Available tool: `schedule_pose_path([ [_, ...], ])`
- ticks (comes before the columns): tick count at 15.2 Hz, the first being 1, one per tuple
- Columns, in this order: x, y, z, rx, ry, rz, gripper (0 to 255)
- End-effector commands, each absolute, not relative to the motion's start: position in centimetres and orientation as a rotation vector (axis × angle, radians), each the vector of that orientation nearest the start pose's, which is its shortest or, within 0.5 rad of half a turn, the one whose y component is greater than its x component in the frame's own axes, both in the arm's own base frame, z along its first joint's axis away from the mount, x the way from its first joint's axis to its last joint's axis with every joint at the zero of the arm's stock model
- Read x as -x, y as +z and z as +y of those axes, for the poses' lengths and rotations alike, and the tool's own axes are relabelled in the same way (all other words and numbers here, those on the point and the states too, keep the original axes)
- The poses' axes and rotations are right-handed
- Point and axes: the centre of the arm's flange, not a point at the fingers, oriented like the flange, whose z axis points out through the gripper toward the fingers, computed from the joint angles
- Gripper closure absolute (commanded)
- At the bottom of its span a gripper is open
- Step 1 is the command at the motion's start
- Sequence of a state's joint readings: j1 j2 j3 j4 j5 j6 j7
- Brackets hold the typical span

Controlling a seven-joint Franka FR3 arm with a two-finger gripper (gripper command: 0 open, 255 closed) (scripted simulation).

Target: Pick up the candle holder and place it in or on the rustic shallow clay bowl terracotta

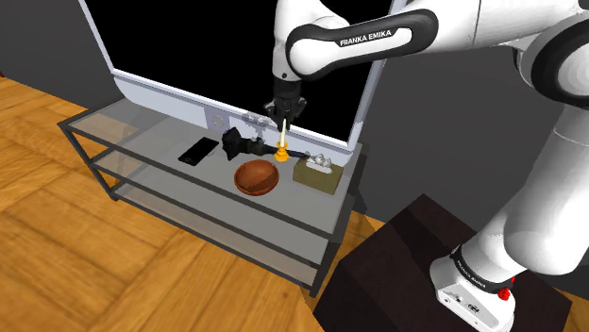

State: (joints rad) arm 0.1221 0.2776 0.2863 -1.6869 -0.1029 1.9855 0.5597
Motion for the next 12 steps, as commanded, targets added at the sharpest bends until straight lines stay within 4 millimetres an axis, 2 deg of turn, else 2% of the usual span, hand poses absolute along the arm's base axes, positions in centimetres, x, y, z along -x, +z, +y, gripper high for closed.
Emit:
schedule_pose_path([
  [1,-61.5,45.4,25.3,3.135,-0.059,0.196,255],
  [6,-65.3,46.9,29.7,3.135,-0.059,0.196,255],
  [12,-65.3,43.8,29.7,3.135,-0.059,0.196,255],
])
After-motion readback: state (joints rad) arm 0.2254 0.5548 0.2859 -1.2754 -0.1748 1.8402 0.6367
